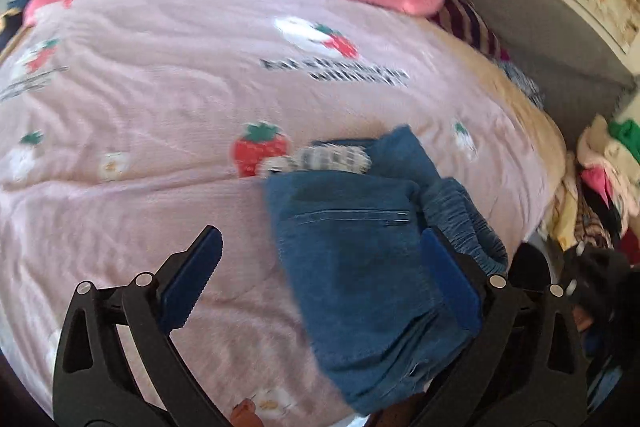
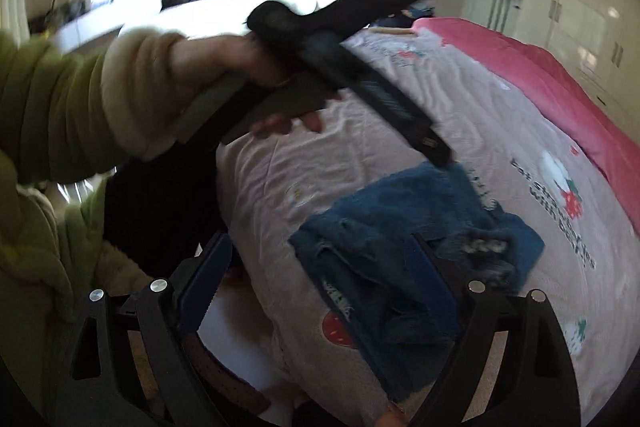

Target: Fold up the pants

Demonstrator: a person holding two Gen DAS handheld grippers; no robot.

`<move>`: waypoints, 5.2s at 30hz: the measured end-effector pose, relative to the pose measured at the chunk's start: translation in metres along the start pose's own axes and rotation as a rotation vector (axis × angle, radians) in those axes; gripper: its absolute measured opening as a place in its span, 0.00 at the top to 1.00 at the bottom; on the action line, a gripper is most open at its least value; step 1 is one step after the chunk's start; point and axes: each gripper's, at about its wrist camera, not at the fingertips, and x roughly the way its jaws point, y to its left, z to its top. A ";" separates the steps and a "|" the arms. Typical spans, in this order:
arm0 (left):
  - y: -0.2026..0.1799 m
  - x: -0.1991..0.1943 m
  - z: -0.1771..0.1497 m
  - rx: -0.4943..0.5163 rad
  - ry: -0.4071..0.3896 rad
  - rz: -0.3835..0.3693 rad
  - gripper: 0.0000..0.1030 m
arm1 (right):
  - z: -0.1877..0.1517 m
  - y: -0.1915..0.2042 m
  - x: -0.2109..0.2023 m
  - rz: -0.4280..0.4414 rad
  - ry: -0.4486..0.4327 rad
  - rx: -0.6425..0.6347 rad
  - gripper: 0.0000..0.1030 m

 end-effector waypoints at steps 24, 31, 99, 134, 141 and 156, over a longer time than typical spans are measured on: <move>-0.009 0.040 0.008 0.037 0.014 0.077 0.13 | -0.005 -0.004 0.050 0.016 0.090 -0.117 0.85; -0.010 0.058 0.004 0.030 0.053 0.064 0.13 | -0.025 0.002 0.049 0.028 0.110 -0.070 0.90; -0.006 0.044 -0.060 -0.176 -0.027 -0.059 0.58 | -0.101 -0.160 0.030 -0.035 -0.202 0.997 0.56; 0.049 0.059 0.021 -0.116 -0.173 0.198 0.77 | -0.003 -0.237 0.104 -0.190 -0.166 0.813 0.66; 0.059 0.065 0.015 -0.145 -0.166 0.189 0.66 | -0.020 -0.249 0.112 -0.165 -0.140 0.922 0.59; 0.063 0.054 0.009 -0.159 -0.185 0.205 0.54 | -0.018 -0.232 0.085 -0.262 -0.183 0.884 0.35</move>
